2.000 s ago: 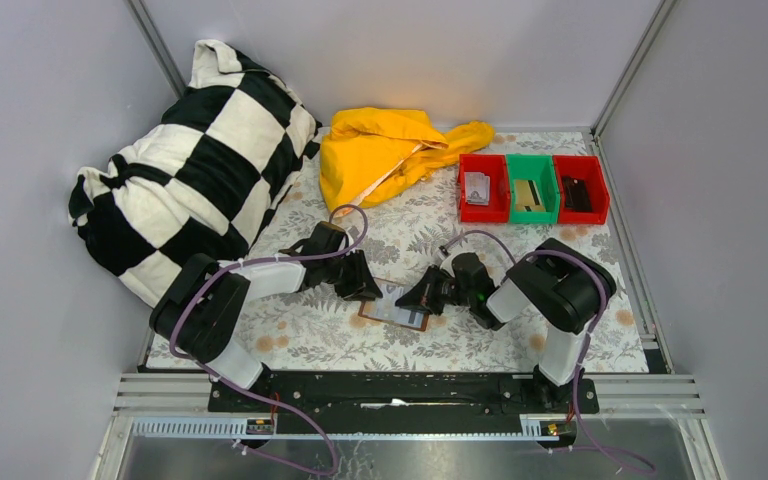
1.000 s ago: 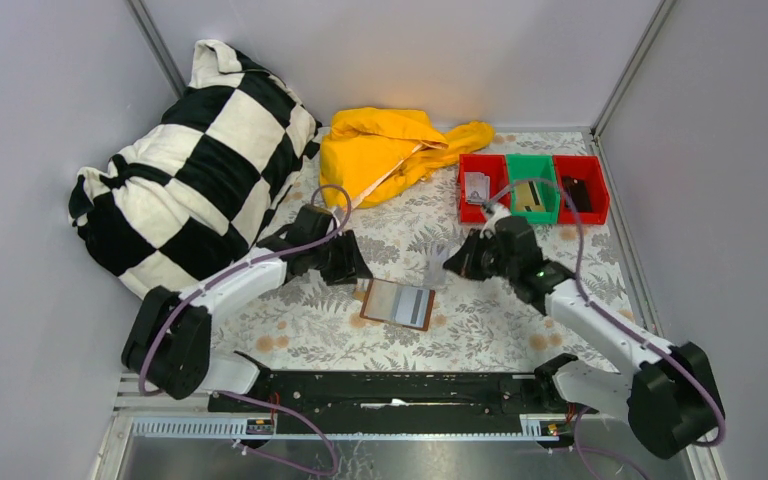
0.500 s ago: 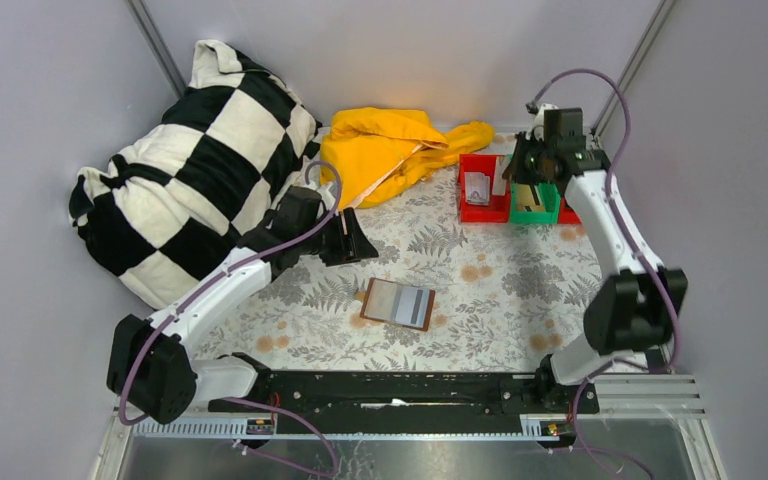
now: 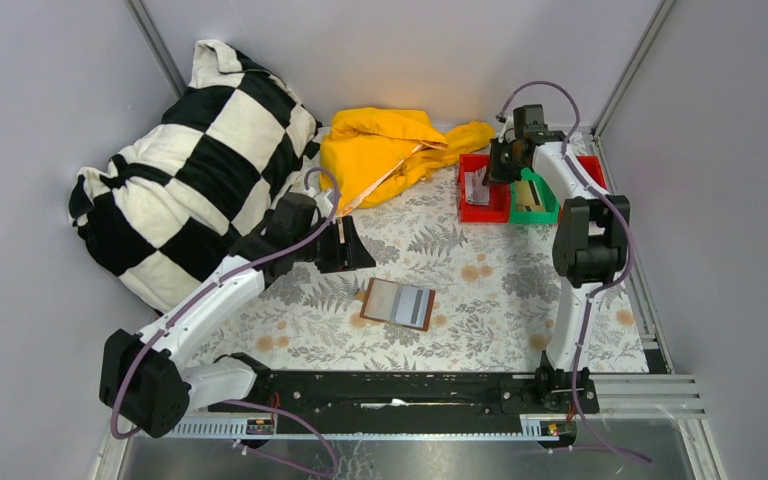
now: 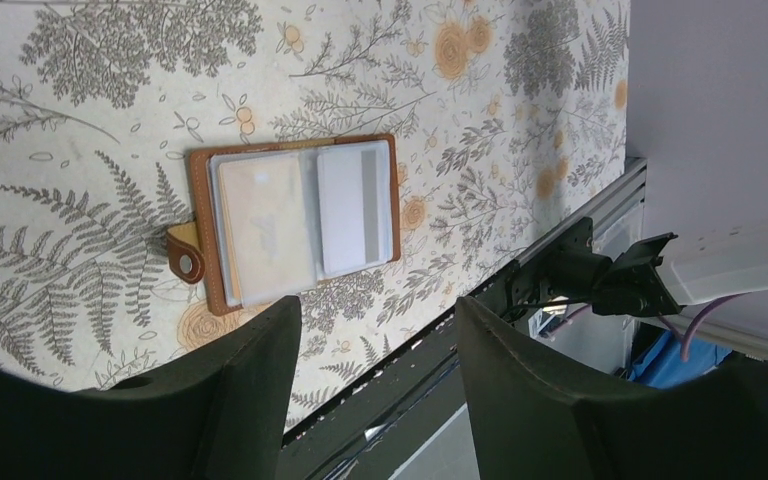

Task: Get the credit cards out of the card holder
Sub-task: Place the credit card in the storage box, then reset both arms

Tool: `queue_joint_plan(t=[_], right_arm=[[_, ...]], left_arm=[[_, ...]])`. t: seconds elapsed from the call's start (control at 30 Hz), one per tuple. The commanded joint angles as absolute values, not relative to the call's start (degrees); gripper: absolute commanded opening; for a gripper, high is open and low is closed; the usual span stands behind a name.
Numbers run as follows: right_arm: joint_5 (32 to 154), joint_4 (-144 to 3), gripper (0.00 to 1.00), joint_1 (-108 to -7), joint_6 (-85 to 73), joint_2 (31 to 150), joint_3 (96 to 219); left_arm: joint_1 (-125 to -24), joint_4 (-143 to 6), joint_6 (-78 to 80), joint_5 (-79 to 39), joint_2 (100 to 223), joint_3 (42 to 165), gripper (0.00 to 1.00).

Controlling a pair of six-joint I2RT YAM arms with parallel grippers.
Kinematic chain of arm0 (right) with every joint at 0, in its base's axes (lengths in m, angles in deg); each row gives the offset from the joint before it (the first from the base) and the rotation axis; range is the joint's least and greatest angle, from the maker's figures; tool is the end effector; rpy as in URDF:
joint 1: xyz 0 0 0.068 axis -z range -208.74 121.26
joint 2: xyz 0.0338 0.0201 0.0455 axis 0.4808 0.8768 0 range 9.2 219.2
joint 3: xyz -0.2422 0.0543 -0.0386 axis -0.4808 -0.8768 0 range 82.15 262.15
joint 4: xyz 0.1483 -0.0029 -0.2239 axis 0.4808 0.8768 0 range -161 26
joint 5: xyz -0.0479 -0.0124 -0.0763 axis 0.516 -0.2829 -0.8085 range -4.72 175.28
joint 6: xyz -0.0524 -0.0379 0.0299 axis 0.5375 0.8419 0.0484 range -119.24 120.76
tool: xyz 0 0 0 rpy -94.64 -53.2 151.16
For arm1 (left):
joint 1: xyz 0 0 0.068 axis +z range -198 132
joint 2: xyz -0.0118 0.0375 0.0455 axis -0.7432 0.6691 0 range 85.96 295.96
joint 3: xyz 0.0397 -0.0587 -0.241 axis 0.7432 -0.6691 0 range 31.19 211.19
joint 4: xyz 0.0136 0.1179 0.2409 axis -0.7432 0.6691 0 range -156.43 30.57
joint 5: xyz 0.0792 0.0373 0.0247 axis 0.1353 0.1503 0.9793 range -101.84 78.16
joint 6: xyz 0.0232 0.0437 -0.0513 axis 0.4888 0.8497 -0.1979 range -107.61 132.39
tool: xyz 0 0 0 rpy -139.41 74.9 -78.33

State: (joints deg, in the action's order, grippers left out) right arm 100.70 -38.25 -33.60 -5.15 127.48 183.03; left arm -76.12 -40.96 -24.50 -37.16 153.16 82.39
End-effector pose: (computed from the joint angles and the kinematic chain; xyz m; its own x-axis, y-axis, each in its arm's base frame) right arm 0.4740 0.0558 0.2077 -0.7868 0.0325 -0.6164 -0.1715 0.9478 0.2690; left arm 0.2359 -0.1545 0.2401 -0.8925 -0.1383 -0.4293 0.2162 0.7042 -0.6763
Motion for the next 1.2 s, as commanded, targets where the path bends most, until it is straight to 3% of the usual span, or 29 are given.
queue_joint_plan(t=[0.0, 0.1, 0.23, 0.3, 0.37, 0.4, 0.6, 0.7, 0.9, 1.0, 1.17], right_arm=[[104.3, -38.1, 0.27, -33.7, -5.5, 130.5, 187.8], [102.7, -39.1, 0.45, -33.7, -6.7, 129.5, 188.0], [99.0, -39.8, 0.57, -33.7, -7.2, 124.3, 187.9], [96.7, -39.7, 0.72, -33.7, -7.0, 120.3, 187.6], [94.5, -38.8, 0.96, -33.7, -6.7, 116.5, 187.4], [94.1, -37.8, 0.99, -33.7, -6.7, 114.8, 187.5], [97.6, -19.7, 1.0, -36.2, -8.7, 105.7, 192.4], [91.8, -21.7, 1.0, -38.6, -9.2, 96.8, 183.2], [101.6, -37.0, 1.0, -38.9, -14.1, 74.9, 157.7], [100.0, -47.2, 1.0, -38.9, -18.0, 64.8, 143.5], [95.2, -51.6, 1.0, -38.9, -18.2, 58.7, 134.7]], left_arm=[[-75.9, -40.4, -23.3, -38.2, 151.7, 81.3, 0.62], [-75.9, -40.1, -23.6, -38.0, 151.5, 81.4, 0.63], [-75.9, -40.0, -23.8, -37.9, 151.3, 81.9, 0.63], [-75.8, -40.1, -23.8, -37.6, 151.1, 82.3, 0.63], [-75.9, -39.7, -23.7, -37.0, 150.6, 82.9, 0.63], [-75.9, -39.5, -23.7, -36.4, 150.3, 83.5, 0.63], [-75.9, -27.9, -21.6, -30.1, 148.1, 96.1, 0.64], [-75.9, -25.1, -19.4, -25.3, 145.2, 101.1, 0.66], [-75.9, -24.6, -15.8, -18.5, 139.9, 101.7, 0.68], [-75.9, -25.5, -16.3, -16.5, 137.6, 98.6, 0.68], [-75.8, -28.8, -17.5, -15.5, 135.5, 95.0, 0.68]])
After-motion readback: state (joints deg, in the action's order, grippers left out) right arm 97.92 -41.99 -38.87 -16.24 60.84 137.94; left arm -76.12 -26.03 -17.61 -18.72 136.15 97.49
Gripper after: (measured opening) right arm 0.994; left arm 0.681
